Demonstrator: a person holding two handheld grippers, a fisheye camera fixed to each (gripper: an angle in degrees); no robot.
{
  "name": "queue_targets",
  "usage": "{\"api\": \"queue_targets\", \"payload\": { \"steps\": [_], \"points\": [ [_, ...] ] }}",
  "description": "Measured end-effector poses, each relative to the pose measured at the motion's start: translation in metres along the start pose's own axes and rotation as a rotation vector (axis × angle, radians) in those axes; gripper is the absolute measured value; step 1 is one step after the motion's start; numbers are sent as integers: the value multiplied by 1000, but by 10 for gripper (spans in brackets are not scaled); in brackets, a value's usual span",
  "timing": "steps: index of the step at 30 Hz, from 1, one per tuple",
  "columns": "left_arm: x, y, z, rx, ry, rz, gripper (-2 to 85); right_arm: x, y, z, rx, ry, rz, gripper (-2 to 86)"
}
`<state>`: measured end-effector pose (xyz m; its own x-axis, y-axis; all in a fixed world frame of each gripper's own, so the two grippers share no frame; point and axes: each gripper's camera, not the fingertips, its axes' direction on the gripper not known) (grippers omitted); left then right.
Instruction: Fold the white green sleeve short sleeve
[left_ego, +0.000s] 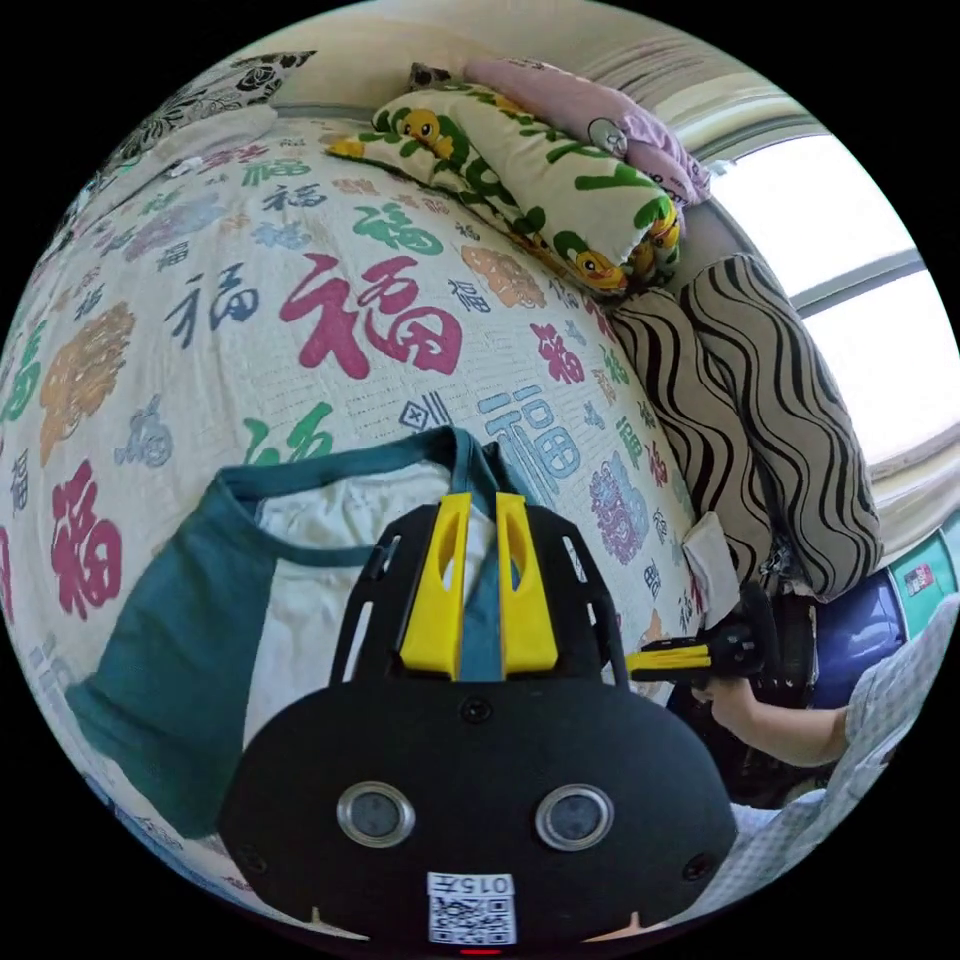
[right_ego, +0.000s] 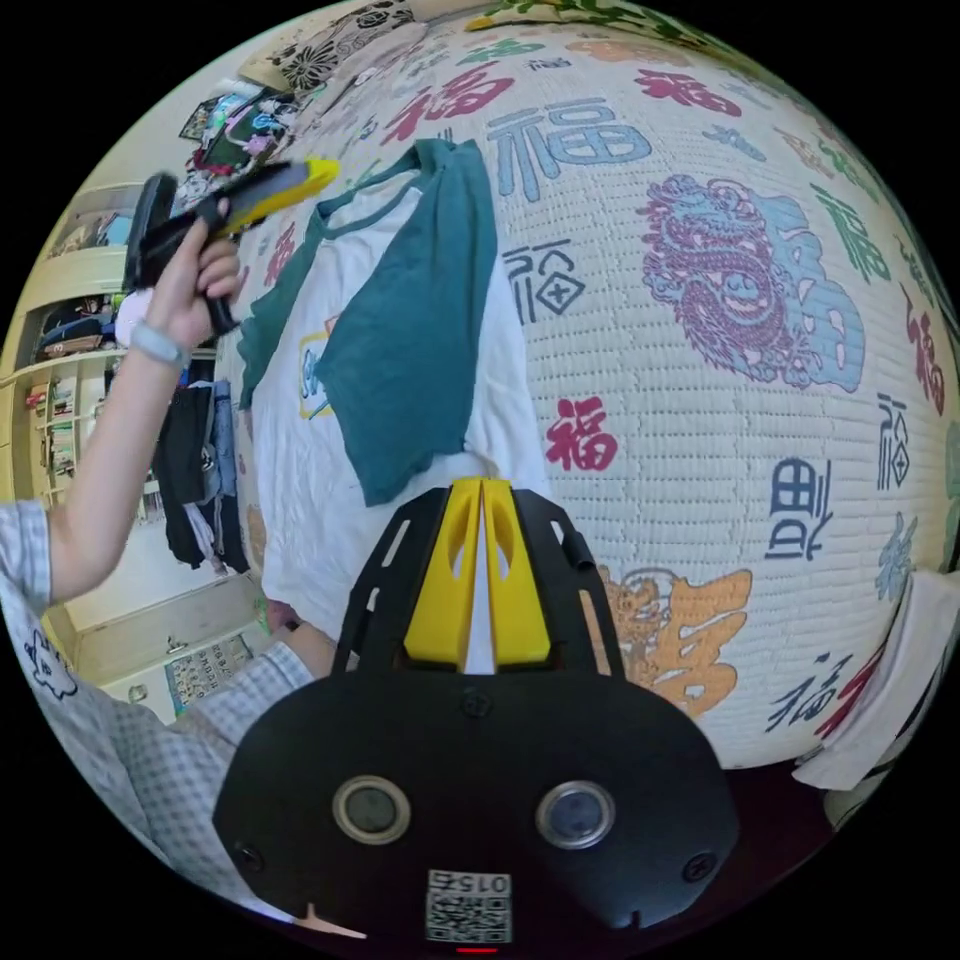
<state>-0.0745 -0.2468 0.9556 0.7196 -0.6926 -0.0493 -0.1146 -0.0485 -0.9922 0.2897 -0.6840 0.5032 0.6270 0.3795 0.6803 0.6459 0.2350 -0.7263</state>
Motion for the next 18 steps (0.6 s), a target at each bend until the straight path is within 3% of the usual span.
{"api": "queue_targets", "payload": {
  "steps": [6,10,13,18],
  "points": [
    [-80,153,-80,109,-255,-339,57,-77,-60,19,17,-190,-196,-5],
    [-143,247,-113,199,-387,-660,60,-166,-132,59,-41,-150,-418,-2],
    [-186,288,-123,260,-343,-803,75,-234,-182,94,-99,-147,-538,7],
    [-234,314,-124,334,-285,-831,80,-332,-248,166,-265,-136,-603,19]
  ]
}}
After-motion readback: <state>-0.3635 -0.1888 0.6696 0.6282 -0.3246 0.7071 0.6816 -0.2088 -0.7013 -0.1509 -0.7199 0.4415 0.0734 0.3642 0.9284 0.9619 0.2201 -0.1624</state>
